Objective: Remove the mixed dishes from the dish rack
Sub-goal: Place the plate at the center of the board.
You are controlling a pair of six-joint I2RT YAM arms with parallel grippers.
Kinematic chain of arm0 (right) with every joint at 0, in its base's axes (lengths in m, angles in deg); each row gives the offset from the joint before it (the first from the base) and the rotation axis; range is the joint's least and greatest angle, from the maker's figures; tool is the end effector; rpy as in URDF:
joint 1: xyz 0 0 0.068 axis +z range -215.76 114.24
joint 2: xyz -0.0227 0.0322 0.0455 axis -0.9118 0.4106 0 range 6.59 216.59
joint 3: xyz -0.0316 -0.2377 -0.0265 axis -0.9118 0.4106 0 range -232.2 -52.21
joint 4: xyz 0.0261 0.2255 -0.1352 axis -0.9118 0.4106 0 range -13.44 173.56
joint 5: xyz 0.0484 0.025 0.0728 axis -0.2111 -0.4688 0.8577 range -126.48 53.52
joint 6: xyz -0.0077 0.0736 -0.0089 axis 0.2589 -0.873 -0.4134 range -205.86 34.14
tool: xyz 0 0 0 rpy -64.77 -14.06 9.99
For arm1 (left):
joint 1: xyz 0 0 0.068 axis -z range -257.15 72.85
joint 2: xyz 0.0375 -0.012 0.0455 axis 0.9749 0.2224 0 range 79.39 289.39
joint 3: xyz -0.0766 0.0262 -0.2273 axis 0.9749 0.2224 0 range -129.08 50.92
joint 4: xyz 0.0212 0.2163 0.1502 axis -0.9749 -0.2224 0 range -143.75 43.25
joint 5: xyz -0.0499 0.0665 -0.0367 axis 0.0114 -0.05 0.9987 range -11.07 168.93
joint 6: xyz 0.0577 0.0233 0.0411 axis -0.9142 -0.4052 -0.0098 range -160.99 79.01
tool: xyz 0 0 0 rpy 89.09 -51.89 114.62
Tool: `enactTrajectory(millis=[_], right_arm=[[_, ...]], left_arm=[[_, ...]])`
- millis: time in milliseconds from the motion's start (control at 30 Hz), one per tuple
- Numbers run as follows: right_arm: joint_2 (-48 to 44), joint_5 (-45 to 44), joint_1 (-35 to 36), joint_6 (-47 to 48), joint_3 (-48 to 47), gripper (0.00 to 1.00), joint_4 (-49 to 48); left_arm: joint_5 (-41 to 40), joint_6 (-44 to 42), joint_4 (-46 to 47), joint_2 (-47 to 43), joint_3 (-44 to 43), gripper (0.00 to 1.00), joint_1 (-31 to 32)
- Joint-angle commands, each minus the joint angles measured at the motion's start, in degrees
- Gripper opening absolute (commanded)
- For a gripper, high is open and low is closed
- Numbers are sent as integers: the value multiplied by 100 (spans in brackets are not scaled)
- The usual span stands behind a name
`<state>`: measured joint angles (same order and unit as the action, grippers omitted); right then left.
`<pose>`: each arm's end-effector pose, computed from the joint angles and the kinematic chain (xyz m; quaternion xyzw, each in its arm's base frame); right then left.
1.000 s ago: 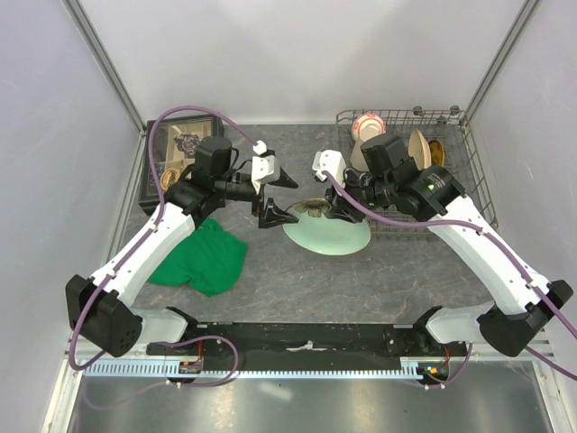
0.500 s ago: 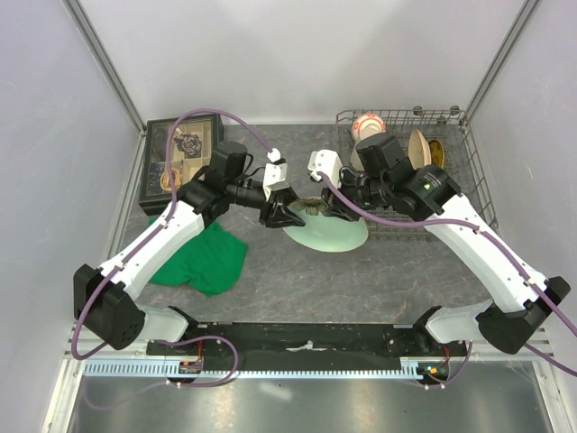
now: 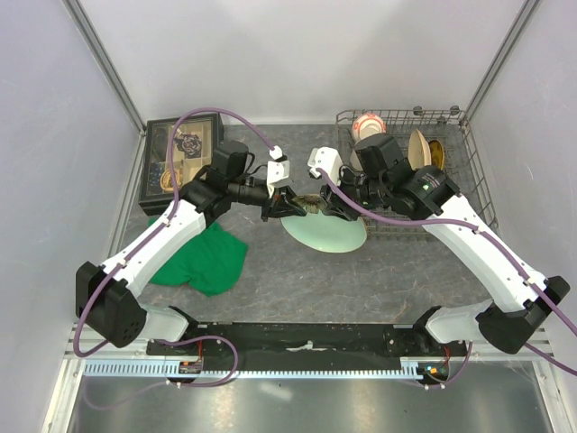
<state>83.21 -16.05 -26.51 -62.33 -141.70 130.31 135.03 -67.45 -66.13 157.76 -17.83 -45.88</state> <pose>0.2147 0.2037 0.3654 -0.5291 0.7257 0.2157 0.3832 0.2492 -0.2121 0.3050 0.5761 0.5507 -0.4236 0.4306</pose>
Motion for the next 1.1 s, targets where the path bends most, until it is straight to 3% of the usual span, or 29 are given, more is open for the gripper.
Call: enactTrajectory(millis=[0, 167, 533, 733, 1067], right_arm=[[-253, 138, 13, 372, -104, 9, -612], [-297, -3, 13, 372, 11, 36, -621], [-384, -118, 13, 337, 169, 55, -612], [-551, -153, 13, 354, 424, 80, -594], [-736, -504, 13, 407, 679, 98, -568]], left_arm=[[754, -17, -154, -181, -42, 2, 55], [649, -44, -58, -401, 81, 1, 55], [289, -105, -14, -559, 108, 2, 46], [-81, -96, 13, -568, 90, 2, 38], [-415, 167, 399, -717, 169, 2, -33]])
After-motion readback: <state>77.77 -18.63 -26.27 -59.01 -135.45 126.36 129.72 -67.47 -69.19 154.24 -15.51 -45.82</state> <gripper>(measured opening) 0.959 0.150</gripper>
